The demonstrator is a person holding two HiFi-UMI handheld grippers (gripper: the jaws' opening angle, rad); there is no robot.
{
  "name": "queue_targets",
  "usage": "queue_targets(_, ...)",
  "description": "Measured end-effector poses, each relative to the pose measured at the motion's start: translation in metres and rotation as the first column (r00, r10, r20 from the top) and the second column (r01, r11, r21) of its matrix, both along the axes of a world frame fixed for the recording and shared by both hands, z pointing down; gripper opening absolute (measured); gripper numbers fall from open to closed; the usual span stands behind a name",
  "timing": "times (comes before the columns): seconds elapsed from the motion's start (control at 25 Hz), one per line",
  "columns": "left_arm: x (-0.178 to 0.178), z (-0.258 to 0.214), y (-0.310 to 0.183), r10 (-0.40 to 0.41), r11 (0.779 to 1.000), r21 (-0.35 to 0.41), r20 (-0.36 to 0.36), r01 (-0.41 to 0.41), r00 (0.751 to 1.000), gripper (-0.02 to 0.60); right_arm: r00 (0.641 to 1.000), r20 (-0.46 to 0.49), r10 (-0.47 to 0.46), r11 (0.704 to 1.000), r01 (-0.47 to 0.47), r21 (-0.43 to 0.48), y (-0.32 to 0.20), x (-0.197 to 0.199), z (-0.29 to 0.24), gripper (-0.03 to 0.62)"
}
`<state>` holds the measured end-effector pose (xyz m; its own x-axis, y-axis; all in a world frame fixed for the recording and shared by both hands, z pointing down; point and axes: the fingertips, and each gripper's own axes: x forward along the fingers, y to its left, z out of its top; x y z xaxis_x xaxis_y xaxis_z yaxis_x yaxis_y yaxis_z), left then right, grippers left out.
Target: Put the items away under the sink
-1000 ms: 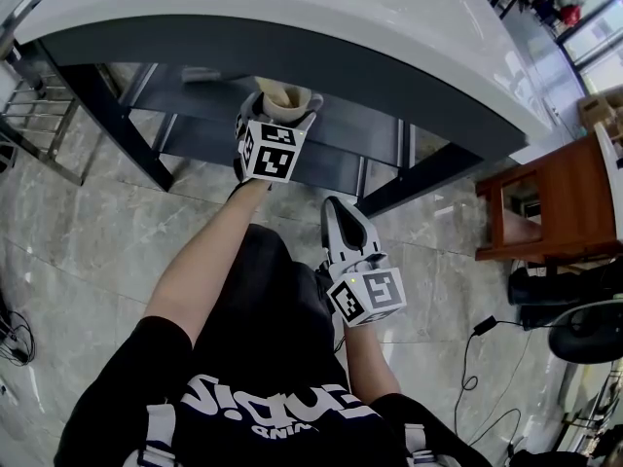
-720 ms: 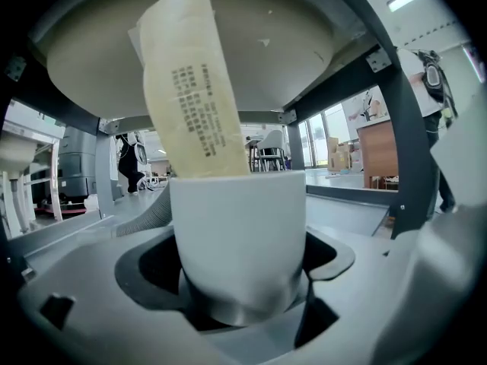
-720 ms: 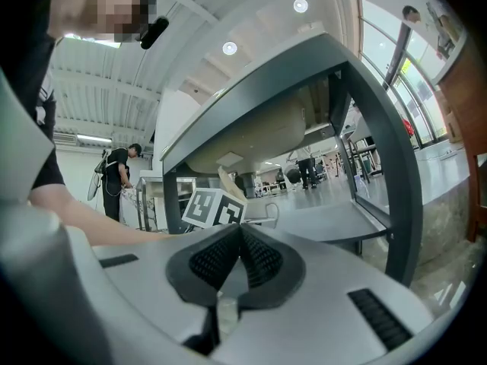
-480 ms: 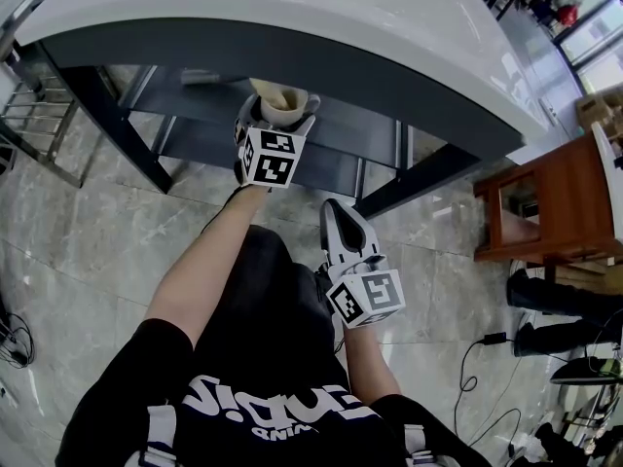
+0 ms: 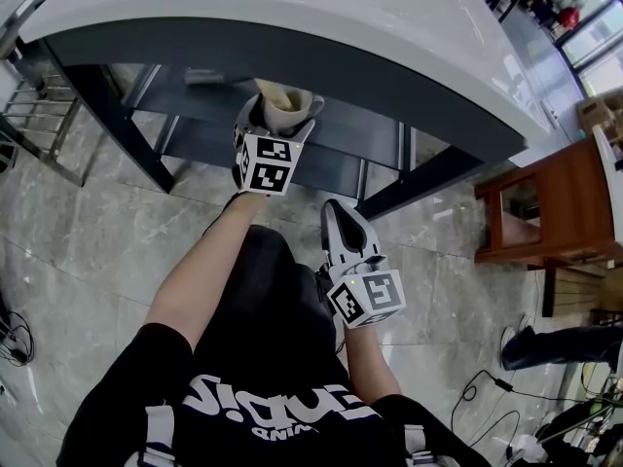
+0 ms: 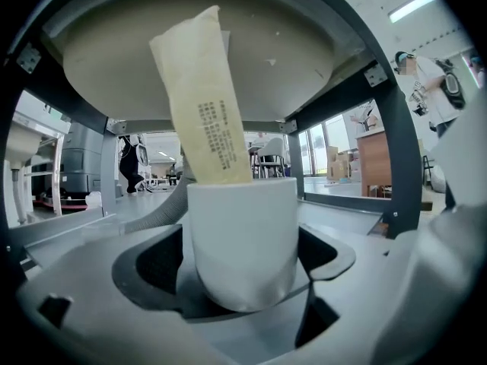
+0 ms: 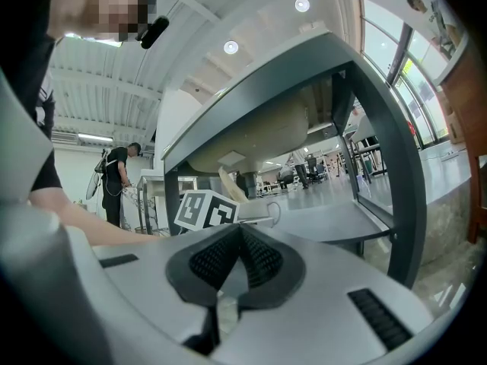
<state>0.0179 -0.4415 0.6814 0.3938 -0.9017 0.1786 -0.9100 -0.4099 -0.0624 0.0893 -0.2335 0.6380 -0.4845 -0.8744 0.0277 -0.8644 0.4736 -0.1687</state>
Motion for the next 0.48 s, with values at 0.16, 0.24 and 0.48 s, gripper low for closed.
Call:
queue_targets(0.16,-0.004,-0.003,0.011,0.007,1.0,0.009,-0.014,-0.007,1.0,0.466,1.0,0.0,-0.006,1.0,0.006,0.0,0.001,-0.002,0.0,0.018)
queue_targets(0.24,-0.006,-0.005,0.018,0.021,0.999,0.025,-0.01,-0.02,1.0,0.466,1.0,-0.001,-0.008,1.0,0.008,-0.001,0.001,-0.004,0.001,0.018)
queue_targets(0.48,-0.014,-0.007,0.053,0.079,0.997,-0.002,-0.039,-0.079,0.996,0.465,1.0,-0.004,-0.021,1.0,0.021,0.002,0.002,-0.01,0.002,0.018)
